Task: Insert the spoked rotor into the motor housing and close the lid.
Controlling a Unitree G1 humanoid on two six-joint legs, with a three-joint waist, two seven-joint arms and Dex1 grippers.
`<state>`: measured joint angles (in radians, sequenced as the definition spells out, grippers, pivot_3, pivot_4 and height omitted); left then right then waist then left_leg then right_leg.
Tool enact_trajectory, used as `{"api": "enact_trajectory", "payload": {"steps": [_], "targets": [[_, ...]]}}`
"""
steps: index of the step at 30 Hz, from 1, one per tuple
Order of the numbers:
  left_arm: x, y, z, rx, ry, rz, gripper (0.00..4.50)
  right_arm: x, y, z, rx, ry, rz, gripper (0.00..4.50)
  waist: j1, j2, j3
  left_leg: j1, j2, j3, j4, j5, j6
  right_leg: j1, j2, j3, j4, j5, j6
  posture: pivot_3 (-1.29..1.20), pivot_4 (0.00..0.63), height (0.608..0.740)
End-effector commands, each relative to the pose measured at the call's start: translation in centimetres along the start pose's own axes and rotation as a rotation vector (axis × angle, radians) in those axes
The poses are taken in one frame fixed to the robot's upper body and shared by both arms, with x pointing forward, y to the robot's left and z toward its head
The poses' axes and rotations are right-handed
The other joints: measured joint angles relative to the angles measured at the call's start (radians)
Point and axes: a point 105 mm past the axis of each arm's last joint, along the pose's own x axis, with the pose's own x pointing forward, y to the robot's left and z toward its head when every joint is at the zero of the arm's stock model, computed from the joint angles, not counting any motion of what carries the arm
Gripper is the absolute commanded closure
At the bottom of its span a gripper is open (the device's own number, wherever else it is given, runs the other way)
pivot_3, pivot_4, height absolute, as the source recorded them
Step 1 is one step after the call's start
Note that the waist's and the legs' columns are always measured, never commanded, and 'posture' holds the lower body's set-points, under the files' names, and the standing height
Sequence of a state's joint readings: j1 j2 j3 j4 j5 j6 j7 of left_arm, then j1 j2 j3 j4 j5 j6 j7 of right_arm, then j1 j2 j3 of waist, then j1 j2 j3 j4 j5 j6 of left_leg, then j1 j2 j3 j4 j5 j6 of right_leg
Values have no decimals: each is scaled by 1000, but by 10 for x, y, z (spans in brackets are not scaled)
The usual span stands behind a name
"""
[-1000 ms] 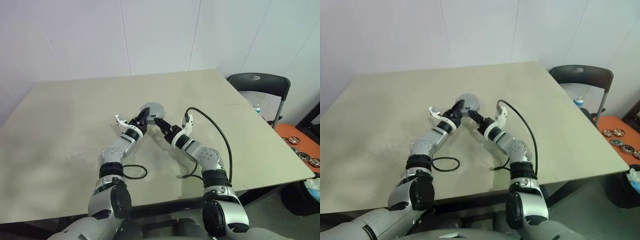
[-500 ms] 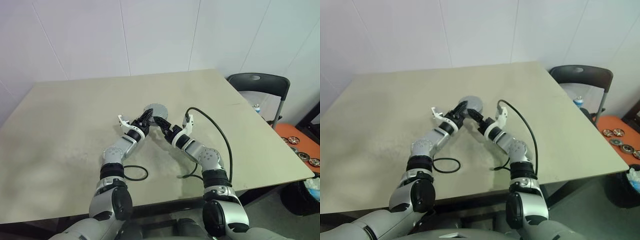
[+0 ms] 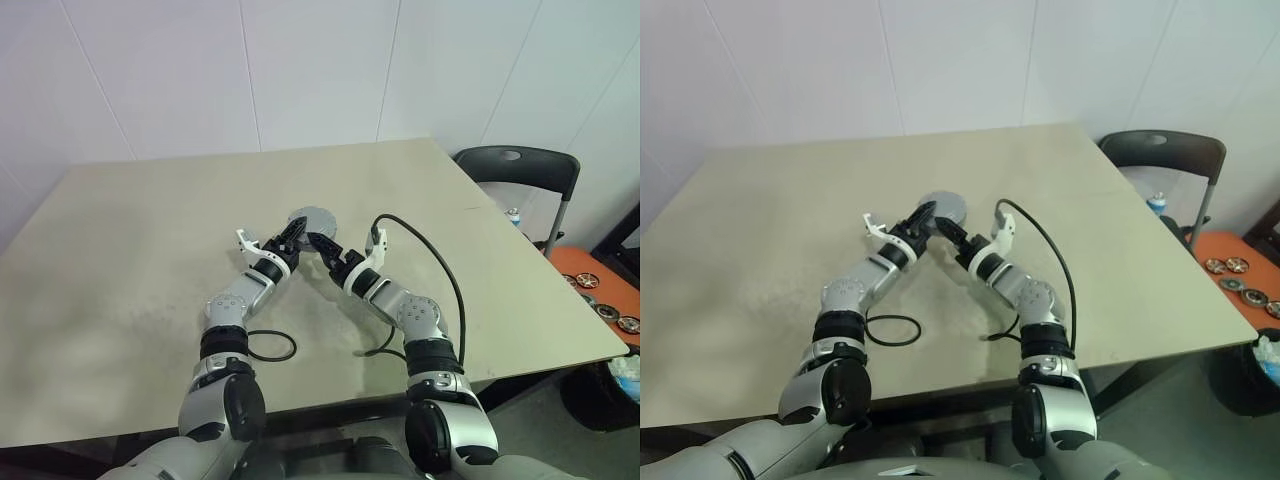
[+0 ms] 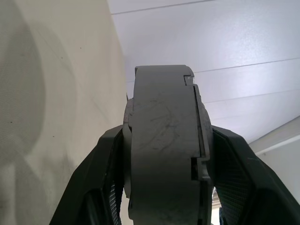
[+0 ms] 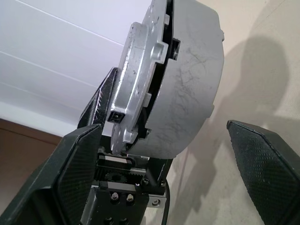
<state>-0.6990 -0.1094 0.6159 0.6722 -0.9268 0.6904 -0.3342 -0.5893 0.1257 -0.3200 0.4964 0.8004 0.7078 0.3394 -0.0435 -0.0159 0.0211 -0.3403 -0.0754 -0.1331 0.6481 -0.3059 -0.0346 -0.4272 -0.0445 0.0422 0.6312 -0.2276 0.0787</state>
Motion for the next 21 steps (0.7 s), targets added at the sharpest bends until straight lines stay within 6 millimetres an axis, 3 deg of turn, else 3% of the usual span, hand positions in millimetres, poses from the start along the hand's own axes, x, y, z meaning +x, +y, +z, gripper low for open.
{"api": "enact_trajectory", "payload": {"steps": [1,7,10,14,21], "targets": [[5,-26,6,18,-15,-96,2173,11,25,5,-11,-25,82,42,0,0,0,0,0,0,0,0,0,0,0,0,0,0,0,0,0,740],[6,-26,4,17,-5,-97,2173,12,25,3,-22,-18,80,42,0,0,0,0,0,0,0,0,0,0,0,0,0,0,0,0,0,740],[6,-26,5,17,-5,-96,2173,12,25,6,-10,-34,87,650,0,0,0,0,0,0,0,0,0,0,0,0,0,0,0,0,0,740],[6,-27,5,19,-6,-96,2173,12,25,6,-9,-36,88,1914,0,0,0,0,0,0,0,0,0,0,0,0,0,0,0,0,0,740],[7,-29,8,12,-24,-107,2173,11,25,7,-7,-38,91,1992,0,0,0,0,0,0,0,0,0,0,0,0,0,0,0,0,0,740]]}}
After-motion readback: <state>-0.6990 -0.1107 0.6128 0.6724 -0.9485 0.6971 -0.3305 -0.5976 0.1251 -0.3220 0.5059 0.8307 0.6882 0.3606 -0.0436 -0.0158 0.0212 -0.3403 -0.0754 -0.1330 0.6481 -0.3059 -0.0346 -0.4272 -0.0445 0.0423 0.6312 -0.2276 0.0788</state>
